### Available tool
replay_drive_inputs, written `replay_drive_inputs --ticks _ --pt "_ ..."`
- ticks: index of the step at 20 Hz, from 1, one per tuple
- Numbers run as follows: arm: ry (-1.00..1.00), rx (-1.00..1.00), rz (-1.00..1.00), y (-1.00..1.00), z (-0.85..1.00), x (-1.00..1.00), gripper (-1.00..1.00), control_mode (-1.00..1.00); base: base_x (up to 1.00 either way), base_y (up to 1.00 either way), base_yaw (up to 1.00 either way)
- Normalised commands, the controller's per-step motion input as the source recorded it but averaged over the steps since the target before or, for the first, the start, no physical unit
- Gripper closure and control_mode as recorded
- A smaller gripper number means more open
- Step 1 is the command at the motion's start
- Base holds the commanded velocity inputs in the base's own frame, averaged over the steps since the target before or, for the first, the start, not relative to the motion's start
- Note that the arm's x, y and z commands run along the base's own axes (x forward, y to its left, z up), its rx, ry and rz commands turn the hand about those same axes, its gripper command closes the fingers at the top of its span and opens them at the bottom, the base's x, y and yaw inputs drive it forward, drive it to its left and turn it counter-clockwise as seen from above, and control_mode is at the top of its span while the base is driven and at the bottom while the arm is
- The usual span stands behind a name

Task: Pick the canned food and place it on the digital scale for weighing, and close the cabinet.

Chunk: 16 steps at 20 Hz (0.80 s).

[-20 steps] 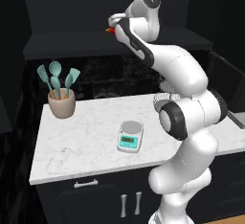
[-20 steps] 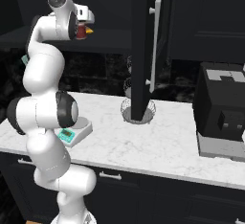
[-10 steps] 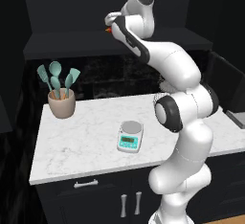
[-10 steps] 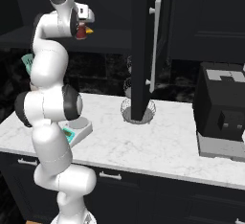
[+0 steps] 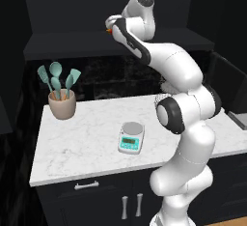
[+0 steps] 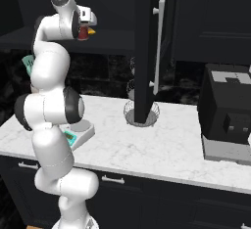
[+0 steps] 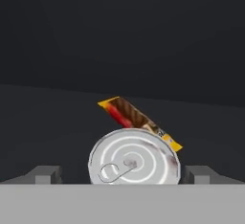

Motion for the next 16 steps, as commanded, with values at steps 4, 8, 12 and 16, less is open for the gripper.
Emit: replay_drive_inputs --ticks 4,8,12,16 --pt "0.01 0.0 0.0 -0.01 -0.16 0.09 -1.0 -1.0 0.0 0.0 0.0" --pt "0.1 0.0 0.0 -0.02 -0.14 0.3 -1.0 -1.0 0.0 0.0 0.0" --pt "0.05 0.0 0.0 -0.05 -0.14 0.3 1.0 -1.0 0.0 0.0 0.0" --pt "0.0 0.0 0.0 0.0 -0.15 0.08 1.0 -1.0 0.0 0.0 0.0"
